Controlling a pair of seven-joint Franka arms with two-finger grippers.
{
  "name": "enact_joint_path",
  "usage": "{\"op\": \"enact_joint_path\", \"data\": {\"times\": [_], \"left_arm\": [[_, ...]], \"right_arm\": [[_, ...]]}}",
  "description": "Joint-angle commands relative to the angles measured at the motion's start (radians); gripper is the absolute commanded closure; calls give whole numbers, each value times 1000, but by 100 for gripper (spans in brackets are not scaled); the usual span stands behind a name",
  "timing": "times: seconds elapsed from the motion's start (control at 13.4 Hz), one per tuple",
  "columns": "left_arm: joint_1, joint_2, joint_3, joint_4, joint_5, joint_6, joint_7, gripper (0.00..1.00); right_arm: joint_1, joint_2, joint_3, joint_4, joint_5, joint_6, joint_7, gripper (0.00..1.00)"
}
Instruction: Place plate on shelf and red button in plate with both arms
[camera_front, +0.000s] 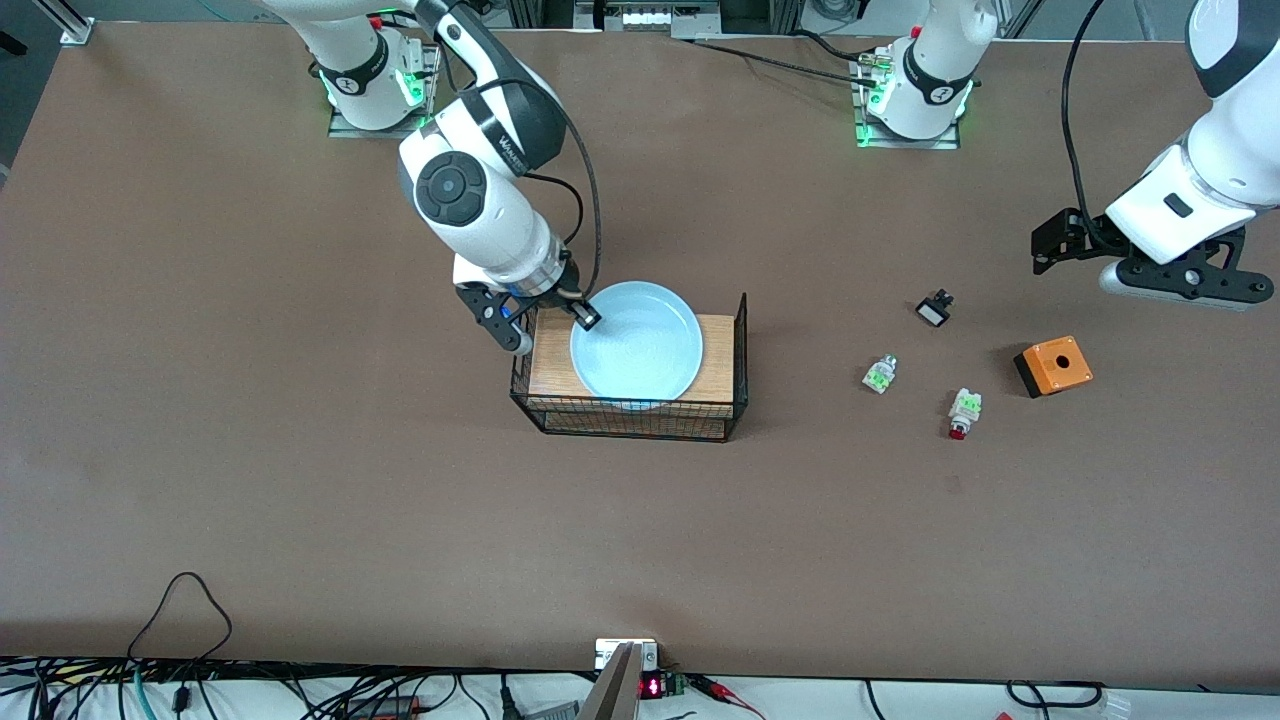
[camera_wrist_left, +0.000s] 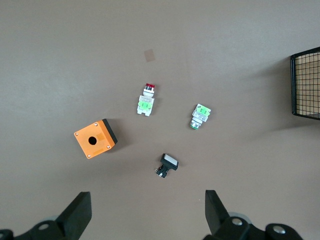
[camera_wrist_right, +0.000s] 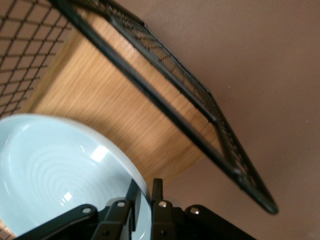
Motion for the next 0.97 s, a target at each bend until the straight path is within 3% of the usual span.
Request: {"op": "enact_joint_path", "data": {"times": [0.0,0.45,0.67,0.9], "left_arm": [[-4,14,-3,34,22,-19,7,0],[-9,14,-4,34,21,-22,5,0],[-12,11,-7,34,21,-25,-2,0],[-9,13,-15,34,21,-29,-2,0]], "right_arm": [[-14,-59,3,10,-12,-68,-7,0],[-28,-146,-15,105,-15,-275,-7,0],[-30,-188,-71,183,-15,-424,-99,0],[-37,-223,-172,204,-28,-513,-356,0]]}}
